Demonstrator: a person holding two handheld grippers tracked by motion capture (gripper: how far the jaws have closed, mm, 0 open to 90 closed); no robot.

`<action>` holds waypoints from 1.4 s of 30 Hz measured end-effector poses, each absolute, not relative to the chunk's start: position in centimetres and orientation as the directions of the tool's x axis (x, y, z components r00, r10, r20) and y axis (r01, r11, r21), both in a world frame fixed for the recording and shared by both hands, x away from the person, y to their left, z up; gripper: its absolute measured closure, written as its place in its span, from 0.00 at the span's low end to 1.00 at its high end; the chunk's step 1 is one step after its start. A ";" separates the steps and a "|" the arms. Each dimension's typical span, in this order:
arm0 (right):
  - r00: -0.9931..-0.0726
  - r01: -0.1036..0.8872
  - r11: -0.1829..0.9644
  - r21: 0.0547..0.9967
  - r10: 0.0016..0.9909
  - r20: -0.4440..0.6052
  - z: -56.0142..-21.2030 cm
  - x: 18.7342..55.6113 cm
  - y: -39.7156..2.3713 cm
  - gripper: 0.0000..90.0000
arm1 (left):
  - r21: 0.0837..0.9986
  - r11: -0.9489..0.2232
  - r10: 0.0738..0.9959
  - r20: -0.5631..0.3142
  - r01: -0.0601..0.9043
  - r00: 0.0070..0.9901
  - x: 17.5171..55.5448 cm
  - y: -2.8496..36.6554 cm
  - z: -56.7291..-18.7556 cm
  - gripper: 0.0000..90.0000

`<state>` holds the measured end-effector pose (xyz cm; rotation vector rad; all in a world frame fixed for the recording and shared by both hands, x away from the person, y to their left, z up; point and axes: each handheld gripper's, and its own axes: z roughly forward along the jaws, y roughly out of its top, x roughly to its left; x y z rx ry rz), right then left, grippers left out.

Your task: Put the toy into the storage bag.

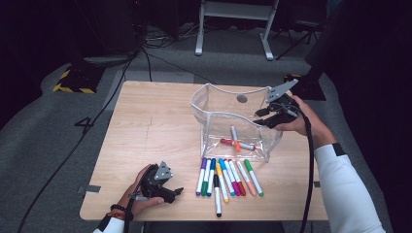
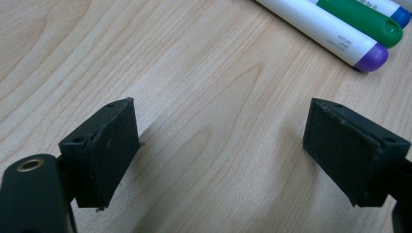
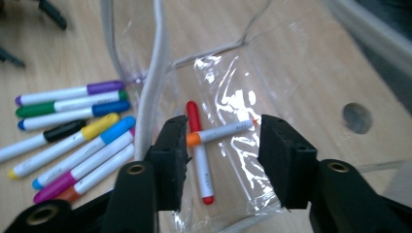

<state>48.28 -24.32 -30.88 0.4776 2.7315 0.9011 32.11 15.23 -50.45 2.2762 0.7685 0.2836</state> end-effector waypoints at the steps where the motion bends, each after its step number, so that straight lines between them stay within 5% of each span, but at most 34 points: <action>1: -0.913 0.238 0.744 0.624 0.391 -0.119 -30.5 48.2 -24.6 0.58 | 0.687 -0.573 0.601 -0.018 0.446 0.799 32.1 15.2 -50.5 0.15; 17: -0.803 0.185 0.530 0.828 0.567 -0.184 -28.0 40.1 -31.2 0.48 | 0.687 -0.574 0.600 -0.017 0.446 0.800 32.1 15.2 -50.4 0.15; 30: -0.810 0.228 0.502 0.834 0.573 -0.123 -36.3 34.7 -32.6 0.48 | 0.687 -0.575 0.600 -0.016 0.445 0.800 32.1 15.2 -50.4 0.15; 42: -0.835 0.318 0.550 0.772 0.549 -0.046 -44.6 34.8 -29.3 0.49 | 0.687 -0.573 0.601 -0.018 0.447 0.799 32.1 15.2 -50.4 0.15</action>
